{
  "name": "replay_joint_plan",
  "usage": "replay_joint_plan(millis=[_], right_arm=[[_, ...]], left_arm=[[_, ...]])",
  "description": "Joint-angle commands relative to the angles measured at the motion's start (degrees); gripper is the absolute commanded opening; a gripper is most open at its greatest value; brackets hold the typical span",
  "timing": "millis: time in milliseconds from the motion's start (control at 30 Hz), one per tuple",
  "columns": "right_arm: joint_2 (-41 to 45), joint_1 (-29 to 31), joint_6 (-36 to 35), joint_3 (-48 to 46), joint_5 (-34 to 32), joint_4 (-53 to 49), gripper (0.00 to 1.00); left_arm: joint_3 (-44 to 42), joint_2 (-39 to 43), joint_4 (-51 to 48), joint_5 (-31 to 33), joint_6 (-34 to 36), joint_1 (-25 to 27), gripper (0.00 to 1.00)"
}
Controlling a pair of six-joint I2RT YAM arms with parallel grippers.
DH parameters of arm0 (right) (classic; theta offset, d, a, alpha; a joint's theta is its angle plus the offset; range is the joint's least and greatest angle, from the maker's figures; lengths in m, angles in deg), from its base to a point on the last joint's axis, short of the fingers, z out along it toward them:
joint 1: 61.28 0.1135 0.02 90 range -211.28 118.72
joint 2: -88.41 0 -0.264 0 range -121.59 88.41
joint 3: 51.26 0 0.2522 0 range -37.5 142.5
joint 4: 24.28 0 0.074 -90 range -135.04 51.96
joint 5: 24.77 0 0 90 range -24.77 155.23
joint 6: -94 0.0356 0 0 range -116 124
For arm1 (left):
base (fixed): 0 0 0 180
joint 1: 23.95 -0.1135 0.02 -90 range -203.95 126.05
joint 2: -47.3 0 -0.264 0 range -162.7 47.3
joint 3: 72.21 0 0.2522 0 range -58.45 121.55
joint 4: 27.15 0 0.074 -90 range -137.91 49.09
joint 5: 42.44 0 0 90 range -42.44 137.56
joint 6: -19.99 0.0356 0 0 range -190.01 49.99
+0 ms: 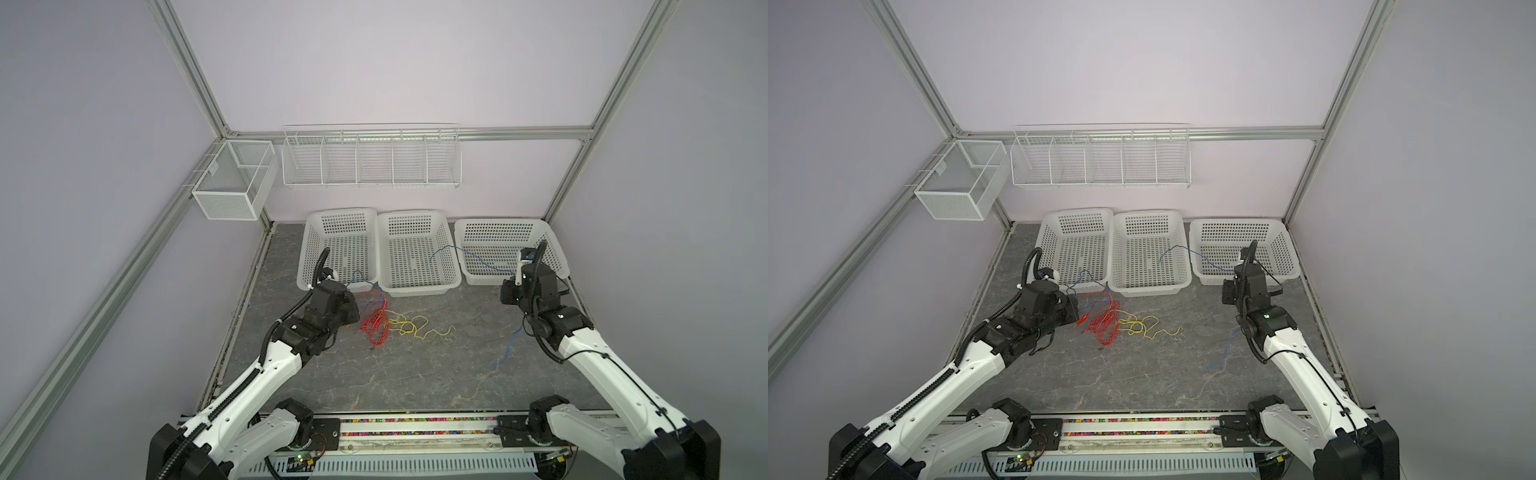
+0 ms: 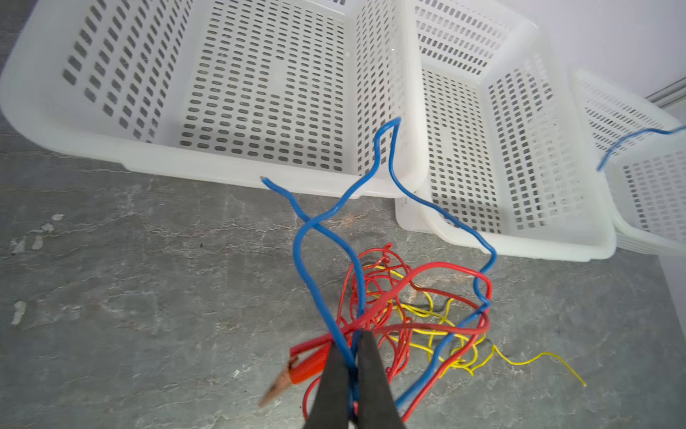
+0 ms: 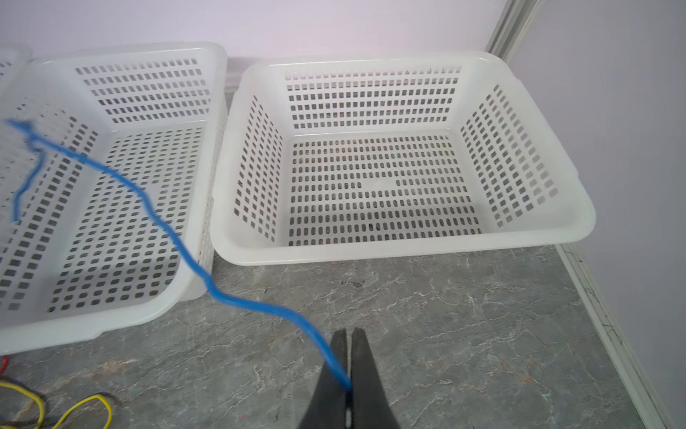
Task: Untangle the cables
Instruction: 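Pull the blue wire with the right gripper toward the farthest basket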
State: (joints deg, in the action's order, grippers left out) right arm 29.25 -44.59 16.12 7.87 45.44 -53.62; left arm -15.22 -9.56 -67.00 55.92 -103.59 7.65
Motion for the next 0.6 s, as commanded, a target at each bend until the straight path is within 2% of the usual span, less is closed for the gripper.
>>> replay_joint_plan(millis=[0,133,300,467,567], right_arm=[[0.91,0.20,0.76,0.78,2.63,3.87,0.06],[-1.32,0.07,0.57,4.62,0.72,3.12,0.06],[-11.14,-2.21,-0.21,15.58,-2.75,-0.47,0.06],[-23.26,-7.62,1.73,24.22,-3.05,-1.03,0.06],[-29.78,-11.52,4.89,27.66,-0.40,-0.68,0.06]], left_arm=[[-0.33,0.91,3.35,-2.39,2.23,0.15,0.00],[-1.33,0.91,5.60,-3.75,2.47,0.13,0.00],[-2.52,0.39,9.27,-6.19,2.13,0.13,0.00],[-2.92,-0.31,10.30,-6.82,2.19,0.13,0.00],[-3.53,-0.36,11.21,-7.01,2.16,0.13,0.00]])
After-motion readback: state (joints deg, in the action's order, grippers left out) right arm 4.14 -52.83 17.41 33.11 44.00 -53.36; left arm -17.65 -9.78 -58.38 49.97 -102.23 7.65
